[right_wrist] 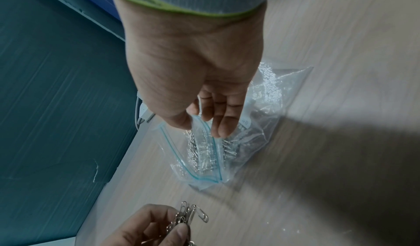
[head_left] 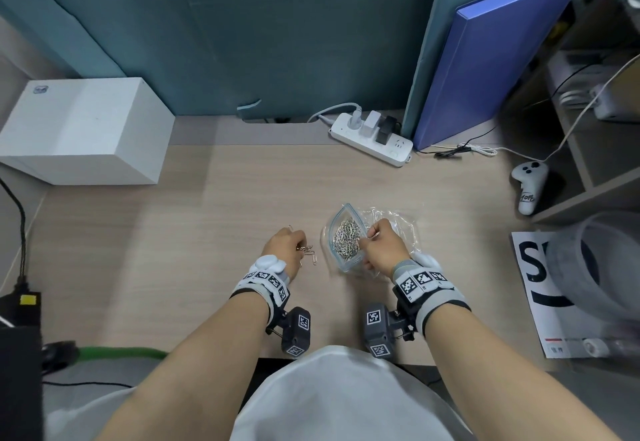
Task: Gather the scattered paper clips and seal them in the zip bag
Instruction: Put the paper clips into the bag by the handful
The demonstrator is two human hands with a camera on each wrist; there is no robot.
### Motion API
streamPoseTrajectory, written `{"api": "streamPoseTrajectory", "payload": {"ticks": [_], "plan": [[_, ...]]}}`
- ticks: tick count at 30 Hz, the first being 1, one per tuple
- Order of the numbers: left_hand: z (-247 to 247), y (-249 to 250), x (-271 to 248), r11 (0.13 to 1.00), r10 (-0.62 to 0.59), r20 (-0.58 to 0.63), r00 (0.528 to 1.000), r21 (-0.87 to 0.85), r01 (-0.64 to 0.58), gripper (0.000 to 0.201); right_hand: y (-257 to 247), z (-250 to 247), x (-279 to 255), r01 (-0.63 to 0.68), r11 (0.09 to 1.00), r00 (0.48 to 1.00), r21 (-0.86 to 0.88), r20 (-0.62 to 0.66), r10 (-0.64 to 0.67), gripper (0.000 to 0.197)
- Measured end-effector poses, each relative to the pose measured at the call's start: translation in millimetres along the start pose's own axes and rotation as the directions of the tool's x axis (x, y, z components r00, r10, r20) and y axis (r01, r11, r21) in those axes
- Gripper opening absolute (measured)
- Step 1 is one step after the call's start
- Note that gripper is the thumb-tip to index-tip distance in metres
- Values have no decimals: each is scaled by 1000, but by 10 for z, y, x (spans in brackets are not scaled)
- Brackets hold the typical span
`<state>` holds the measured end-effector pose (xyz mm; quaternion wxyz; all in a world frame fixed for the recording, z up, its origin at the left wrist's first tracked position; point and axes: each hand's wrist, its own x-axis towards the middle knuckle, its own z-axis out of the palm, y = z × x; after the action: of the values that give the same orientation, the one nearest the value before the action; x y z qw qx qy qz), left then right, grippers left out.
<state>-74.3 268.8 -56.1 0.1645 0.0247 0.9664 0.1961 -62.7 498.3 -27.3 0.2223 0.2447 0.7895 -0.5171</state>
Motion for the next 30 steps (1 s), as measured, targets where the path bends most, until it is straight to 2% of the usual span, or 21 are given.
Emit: {"api": "streamPoseTrajectory", "payload": {"ticks": [5, 9, 14, 17, 20, 22, 24, 26, 30], "plan": [[-66, 158, 31, 983, -76, -12, 997, -168, 73, 17, -6, 1, 8, -4, 1000, 1000, -1, -5, 4, 16], [-126, 462, 72, 920, -2, 13, 1000, -392, 7, 15, -19, 7, 0, 5, 1000, 1000, -17, -12, -5, 16], [-152, 647, 104, 850, 52, 86, 995, -526, 1, 34, -30, 4, -2, 1, 1000, 1000, 2, -8, -1, 14], [-147, 511, 124, 902, -13, 26, 1000, -430, 23, 39, -7, 3, 14, 1, 1000, 1000, 24, -5, -1, 15], [-103, 292, 116, 984, -47, -17, 999, -171, 44, 54, 6, -12, 21, 5, 1000, 1000, 9, -6, -5, 17], [-58, 184, 61, 997, -71, -6, 997, -17, 71, 69, 3, -28, 17, 12, 1000, 1000, 9, 3, -12, 18], [10, 136, -3, 994, -91, -8, 996, 53, 91, 76, 7, -43, 17, 14, 1000, 1000, 5, 11, -14, 17], [65, 123, -36, 995, -63, -30, 998, 82, 65, 71, 15, -50, 19, 15, 1000, 1000, -4, 10, -15, 17], [78, 81, -2, 1000, -8, -36, 999, 15, 9, 40, 21, -42, 27, 16, 1000, 1000, -14, 4, -16, 17]]}}
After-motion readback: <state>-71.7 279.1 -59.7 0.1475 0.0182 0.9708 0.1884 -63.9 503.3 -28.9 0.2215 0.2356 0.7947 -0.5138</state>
